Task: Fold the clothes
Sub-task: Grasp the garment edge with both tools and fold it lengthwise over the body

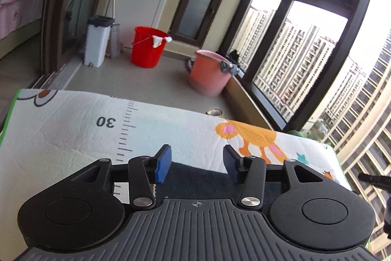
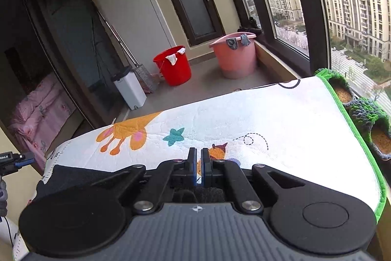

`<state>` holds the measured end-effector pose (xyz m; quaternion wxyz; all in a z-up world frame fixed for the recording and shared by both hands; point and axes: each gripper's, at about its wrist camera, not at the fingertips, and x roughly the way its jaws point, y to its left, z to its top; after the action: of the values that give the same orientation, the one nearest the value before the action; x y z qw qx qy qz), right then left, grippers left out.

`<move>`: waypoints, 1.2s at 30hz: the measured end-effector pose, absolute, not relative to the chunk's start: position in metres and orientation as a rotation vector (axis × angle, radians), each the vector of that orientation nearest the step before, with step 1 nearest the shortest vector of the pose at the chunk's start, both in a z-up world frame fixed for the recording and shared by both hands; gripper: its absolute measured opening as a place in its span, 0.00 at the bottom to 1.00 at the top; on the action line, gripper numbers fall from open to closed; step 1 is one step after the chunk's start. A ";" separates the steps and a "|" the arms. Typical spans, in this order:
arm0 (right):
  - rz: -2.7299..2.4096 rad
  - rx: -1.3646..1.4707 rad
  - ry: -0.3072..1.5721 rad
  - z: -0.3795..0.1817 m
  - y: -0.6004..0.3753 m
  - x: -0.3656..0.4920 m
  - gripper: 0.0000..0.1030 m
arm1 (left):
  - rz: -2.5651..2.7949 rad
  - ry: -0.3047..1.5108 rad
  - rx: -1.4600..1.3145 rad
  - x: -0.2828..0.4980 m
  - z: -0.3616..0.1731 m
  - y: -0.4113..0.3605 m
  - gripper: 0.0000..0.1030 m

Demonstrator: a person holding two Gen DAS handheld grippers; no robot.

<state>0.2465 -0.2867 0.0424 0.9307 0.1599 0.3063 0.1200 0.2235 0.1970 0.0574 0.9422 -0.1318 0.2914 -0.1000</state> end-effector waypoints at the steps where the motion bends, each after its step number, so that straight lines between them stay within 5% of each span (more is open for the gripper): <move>1: 0.240 0.360 0.628 0.041 -0.293 0.245 0.03 | -0.264 0.579 -0.195 0.213 0.060 0.190 0.72; 4: 0.242 0.342 0.613 0.042 -0.299 0.230 0.03 | -0.382 0.551 0.158 0.170 0.060 0.155 0.91; 7: 0.300 0.286 0.609 0.044 -0.297 0.210 0.07 | -0.417 0.571 0.376 0.148 0.045 0.134 0.91; 10: 0.334 0.259 0.619 0.041 -0.293 0.200 0.22 | -0.435 0.622 0.456 0.143 0.025 0.122 0.91; 20: 0.420 0.234 0.651 0.027 -0.276 0.191 0.68 | -0.482 0.681 0.498 0.148 -0.004 0.095 0.36; 24: 0.410 0.208 0.638 0.016 -0.260 0.200 0.60 | -0.456 0.666 0.505 0.141 -0.008 0.090 0.27; 25: 0.408 0.191 0.637 0.016 -0.255 0.201 0.33 | -0.448 0.663 0.506 0.139 -0.008 0.089 0.20; 26: 0.406 0.173 0.636 0.016 -0.251 0.201 0.31 | -0.442 0.659 0.509 0.135 -0.008 0.090 0.14; 36: 0.406 0.237 0.475 0.067 -0.278 0.170 0.30 | -0.384 0.489 0.533 0.141 0.037 0.078 0.11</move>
<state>0.1697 -0.2782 0.0674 0.9447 0.1165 0.2329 0.1992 0.1409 0.0780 0.0369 0.9174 0.2592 0.2376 -0.1865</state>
